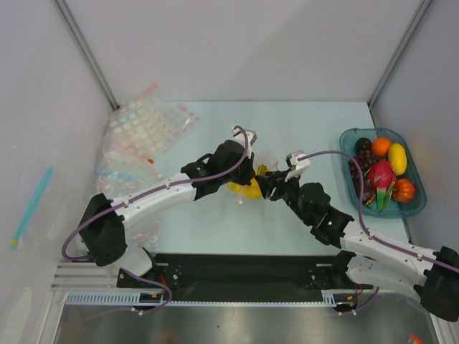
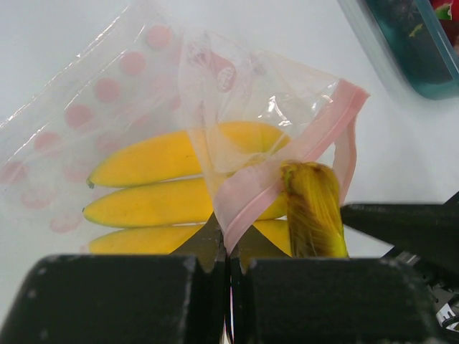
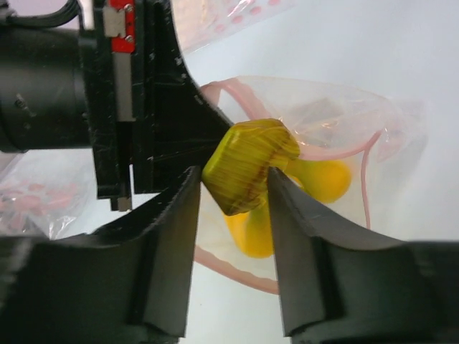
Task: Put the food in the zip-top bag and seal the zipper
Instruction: Place the fake fruit in the zipper food storage bag.
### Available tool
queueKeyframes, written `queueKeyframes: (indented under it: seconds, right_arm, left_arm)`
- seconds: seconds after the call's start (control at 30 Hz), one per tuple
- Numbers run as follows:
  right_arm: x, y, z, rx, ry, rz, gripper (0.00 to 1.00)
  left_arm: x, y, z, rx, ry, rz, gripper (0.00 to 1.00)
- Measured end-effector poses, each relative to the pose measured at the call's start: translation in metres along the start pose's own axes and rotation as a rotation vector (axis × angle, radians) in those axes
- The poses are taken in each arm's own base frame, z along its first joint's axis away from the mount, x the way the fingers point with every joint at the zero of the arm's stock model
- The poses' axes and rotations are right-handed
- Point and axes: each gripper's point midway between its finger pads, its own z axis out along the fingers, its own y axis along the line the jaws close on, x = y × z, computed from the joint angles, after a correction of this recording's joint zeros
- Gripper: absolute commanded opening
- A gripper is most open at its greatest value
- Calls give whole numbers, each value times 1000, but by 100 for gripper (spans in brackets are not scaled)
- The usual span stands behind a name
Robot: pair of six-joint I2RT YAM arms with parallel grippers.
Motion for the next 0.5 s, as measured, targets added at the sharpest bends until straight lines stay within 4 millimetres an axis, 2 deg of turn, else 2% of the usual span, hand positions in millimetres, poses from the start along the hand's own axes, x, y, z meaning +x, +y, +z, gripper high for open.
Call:
queueKeyframes:
  seconds: [0.2, 0.3, 0.33, 0.4, 0.5]
  right_arm:
    - [4, 13, -2, -81, 24, -37, 31]
    - [7, 19, -3, -117, 35, -53, 29]
    - [8, 22, -4, -128, 38, -60, 30]
    - [9, 24, -4, -141, 42, -65, 41]
    - [9, 24, -4, -134, 40, -68, 42]
  left_arm:
    - [0, 1, 0, -2, 0, -2, 0]
    - [-1, 3, 0, -6, -2, -4, 0]
    - [-1, 3, 0, -7, -2, -5, 0]
    - [-2, 5, 0, -14, -5, -6, 0]
    - [-3, 7, 1, -24, -9, -6, 0]
